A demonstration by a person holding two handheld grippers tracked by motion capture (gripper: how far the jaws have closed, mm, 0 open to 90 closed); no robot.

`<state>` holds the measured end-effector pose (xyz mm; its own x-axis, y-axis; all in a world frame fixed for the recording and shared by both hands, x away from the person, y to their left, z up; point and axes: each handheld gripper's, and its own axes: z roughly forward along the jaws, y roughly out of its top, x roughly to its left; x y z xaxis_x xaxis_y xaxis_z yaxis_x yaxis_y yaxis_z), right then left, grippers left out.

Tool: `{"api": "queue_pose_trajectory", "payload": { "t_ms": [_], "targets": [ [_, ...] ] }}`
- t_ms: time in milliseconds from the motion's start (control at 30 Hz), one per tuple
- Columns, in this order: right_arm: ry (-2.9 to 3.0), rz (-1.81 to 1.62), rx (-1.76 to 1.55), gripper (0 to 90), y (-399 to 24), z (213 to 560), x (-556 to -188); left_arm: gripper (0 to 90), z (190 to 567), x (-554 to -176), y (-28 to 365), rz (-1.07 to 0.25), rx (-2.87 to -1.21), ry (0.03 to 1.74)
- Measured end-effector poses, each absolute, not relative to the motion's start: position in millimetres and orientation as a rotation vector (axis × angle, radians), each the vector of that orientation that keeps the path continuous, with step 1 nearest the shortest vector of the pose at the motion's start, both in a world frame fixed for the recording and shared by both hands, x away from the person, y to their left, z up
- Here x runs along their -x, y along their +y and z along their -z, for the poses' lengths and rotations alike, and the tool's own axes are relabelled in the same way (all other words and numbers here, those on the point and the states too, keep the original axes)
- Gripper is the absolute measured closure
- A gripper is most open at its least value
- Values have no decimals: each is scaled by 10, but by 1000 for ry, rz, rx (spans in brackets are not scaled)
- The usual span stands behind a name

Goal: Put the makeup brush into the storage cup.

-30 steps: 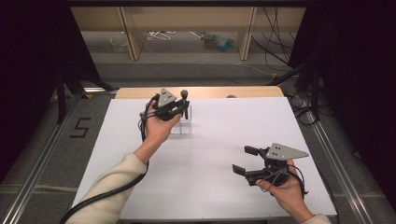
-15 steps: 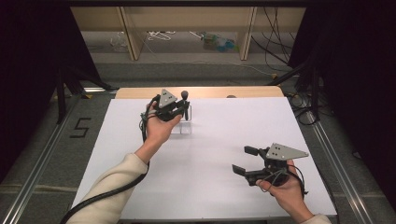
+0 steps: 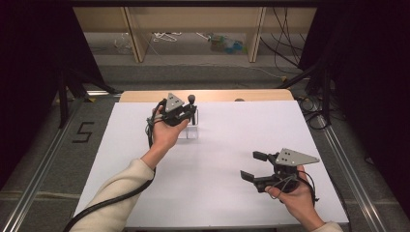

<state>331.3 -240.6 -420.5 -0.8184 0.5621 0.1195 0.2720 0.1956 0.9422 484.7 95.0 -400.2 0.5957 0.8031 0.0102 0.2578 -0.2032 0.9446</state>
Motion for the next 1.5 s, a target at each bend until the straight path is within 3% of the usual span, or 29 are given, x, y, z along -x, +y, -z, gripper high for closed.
{"api": "queue_pose_trajectory", "payload": {
  "t_ms": [1500],
  "targets": [
    [2234,-1650,-799,171,-2408,4204,-3315,776,4171,-4894,940,-619,-1764,911]
  ]
}}
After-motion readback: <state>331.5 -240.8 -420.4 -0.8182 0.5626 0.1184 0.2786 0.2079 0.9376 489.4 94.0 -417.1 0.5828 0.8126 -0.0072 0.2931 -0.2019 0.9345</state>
